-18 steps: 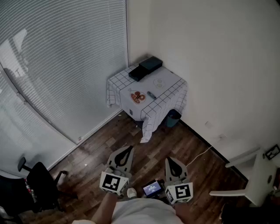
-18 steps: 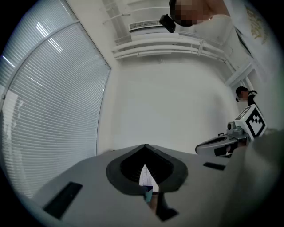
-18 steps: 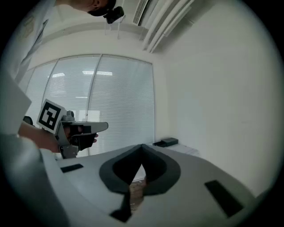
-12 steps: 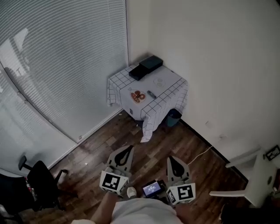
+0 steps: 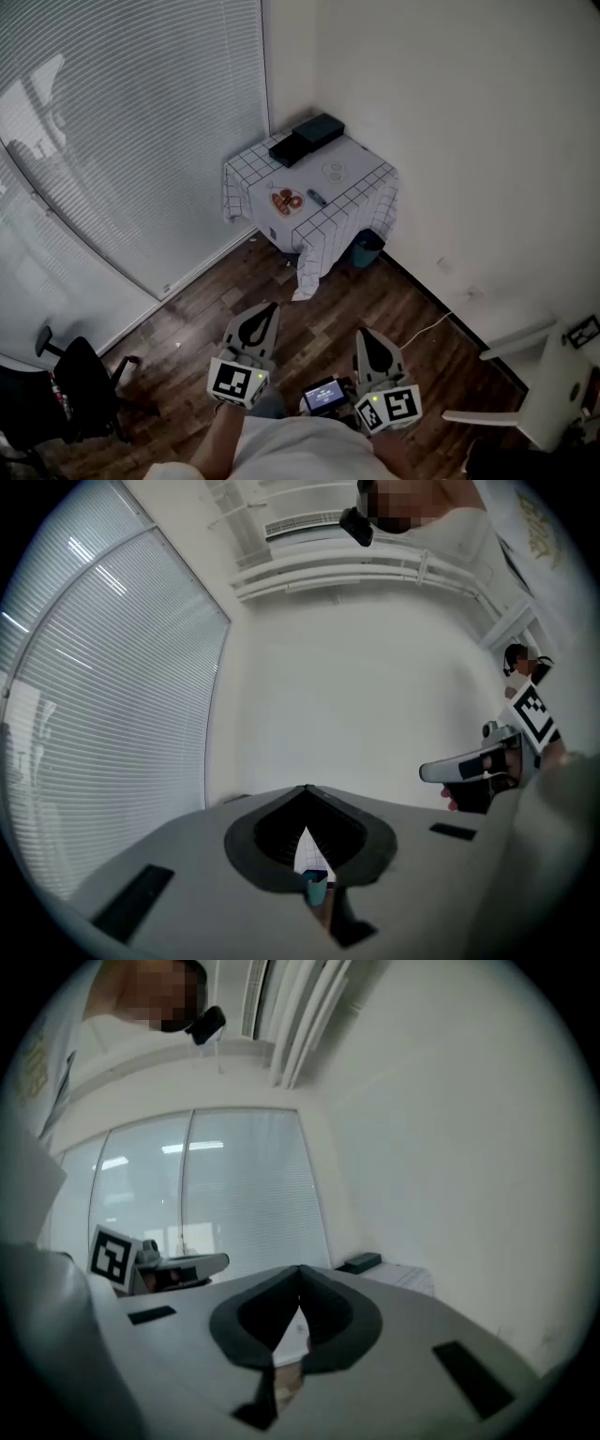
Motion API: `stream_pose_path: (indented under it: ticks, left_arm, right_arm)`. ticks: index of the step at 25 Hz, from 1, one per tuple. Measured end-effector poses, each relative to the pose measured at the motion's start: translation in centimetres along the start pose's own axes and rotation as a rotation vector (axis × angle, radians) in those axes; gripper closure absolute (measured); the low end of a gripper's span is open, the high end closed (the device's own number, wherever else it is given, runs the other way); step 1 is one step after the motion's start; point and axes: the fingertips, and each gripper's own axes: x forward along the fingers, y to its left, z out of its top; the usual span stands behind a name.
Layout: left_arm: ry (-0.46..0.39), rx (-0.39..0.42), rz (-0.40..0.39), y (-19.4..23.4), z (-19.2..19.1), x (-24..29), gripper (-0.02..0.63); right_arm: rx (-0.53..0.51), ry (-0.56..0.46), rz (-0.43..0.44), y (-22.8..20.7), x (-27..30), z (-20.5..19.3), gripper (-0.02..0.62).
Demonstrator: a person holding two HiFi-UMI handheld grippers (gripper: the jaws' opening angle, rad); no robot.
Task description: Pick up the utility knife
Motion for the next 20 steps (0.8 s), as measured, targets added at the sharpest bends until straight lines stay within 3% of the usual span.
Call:
stream_pose_path:
  ticks: [3,9,20]
  left_arm:
    - [0.007,-0.002,0.001,-0.7,0.1,1.1,0.6]
    - [0.023,-0.011,-0.023,0.4,-0.7,4.5,0.6]
    - [-0.027,-0.032,-0.04,8.7,-0.5,15.7,0.6]
  right_arm:
    - [-0.056,0.054,-0.02,-1.5,0.8,-1.3,0.589]
    - [-0.033,0.078,-0.021,-3.1,3.9,-2.1,0.589]
    - [-0.05,0.06,-0.103,-8.0,16.2,-1.8,0.589]
